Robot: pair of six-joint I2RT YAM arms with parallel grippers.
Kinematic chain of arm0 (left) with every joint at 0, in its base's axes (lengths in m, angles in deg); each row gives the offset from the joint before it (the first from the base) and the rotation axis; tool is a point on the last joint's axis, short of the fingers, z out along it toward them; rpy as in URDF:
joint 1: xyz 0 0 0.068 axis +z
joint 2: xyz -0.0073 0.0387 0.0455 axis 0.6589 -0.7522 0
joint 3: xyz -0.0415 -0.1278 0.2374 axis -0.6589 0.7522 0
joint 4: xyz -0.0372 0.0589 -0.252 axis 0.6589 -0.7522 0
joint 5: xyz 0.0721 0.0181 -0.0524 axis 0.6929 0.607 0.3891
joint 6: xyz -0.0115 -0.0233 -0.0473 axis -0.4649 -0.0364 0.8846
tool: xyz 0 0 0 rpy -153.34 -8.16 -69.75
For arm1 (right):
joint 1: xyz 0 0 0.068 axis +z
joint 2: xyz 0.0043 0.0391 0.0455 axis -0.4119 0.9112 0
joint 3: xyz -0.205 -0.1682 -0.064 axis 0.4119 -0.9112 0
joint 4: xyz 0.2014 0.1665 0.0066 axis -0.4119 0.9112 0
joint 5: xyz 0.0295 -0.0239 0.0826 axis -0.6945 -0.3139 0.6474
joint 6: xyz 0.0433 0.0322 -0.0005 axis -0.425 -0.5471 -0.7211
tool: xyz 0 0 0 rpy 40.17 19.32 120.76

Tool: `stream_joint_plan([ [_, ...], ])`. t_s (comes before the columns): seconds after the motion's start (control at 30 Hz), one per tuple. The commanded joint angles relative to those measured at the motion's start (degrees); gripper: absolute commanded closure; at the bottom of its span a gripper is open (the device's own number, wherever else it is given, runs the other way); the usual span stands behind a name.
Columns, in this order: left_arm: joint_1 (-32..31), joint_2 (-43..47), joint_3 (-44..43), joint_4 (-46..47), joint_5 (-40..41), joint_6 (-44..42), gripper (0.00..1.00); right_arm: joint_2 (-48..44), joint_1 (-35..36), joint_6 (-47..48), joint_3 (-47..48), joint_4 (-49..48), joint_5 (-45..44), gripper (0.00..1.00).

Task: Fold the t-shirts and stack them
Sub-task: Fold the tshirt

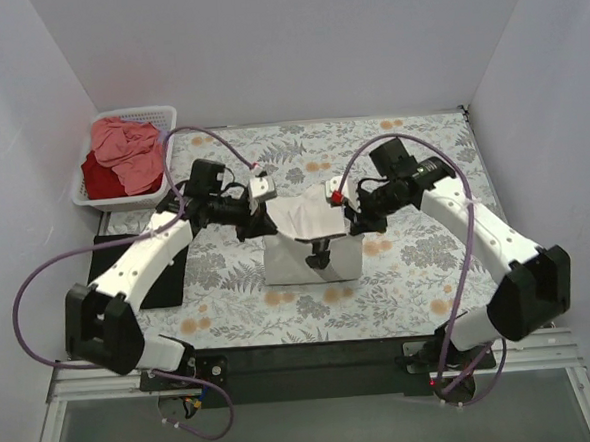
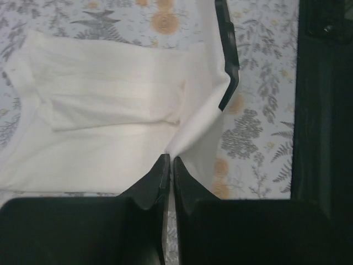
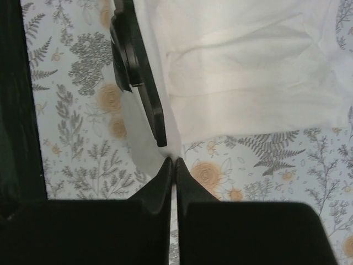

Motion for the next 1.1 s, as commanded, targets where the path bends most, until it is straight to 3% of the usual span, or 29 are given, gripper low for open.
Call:
stream_joint_plan([
  [0.0, 4.2, -8.9, -6.6, 2.2, -2.6, 0.2, 1.0, 9.0, -3.5, 5.4, 7.9, 0.6, 2.1, 0.99],
  [0.27, 10.8, -28.4, -14.2, 14.9, 0.0, 2.3, 1.0, 37.7, -7.1, 7.3, 29.9, 0.1, 3.8, 0.99],
  [0.4, 11.6, -37.0, -20.3, 17.7, 2.2, 4.0, 1.0, 47.0, -7.4, 6.8, 39.7, -0.5, 2.8, 0.99],
  [0.5, 11.6, -40.8, -22.4, 19.4, 4.3, 4.8, 1.0, 50.5, -7.6, 6.6, 40.7, -2.0, 1.1, 0.99],
  [0.6, 11.5, -41.9, -21.8, 19.1, 5.2, 5.4, 1.0, 51.5, -7.7, 5.9, 38.9, -3.5, 0.4, 0.99],
  [0.73, 9.8, -37.8, -14.6, 18.5, 5.5, 5.0, 1.0, 49.3, -6.6, 5.4, 31.2, -5.6, 0.2, 0.99],
  [0.97, 7.0, -22.9, 2.0, 17.4, 3.0, 5.6, 1.0, 32.1, -3.6, -1.0, 5.0, -10.3, 5.5, 0.99],
  [1.07, 6.5, -16.4, 6.8, 14.8, 0.8, 3.7, 1.0, 24.6, -3.0, -2.5, -1.8, -10.5, 7.9, 0.99],
])
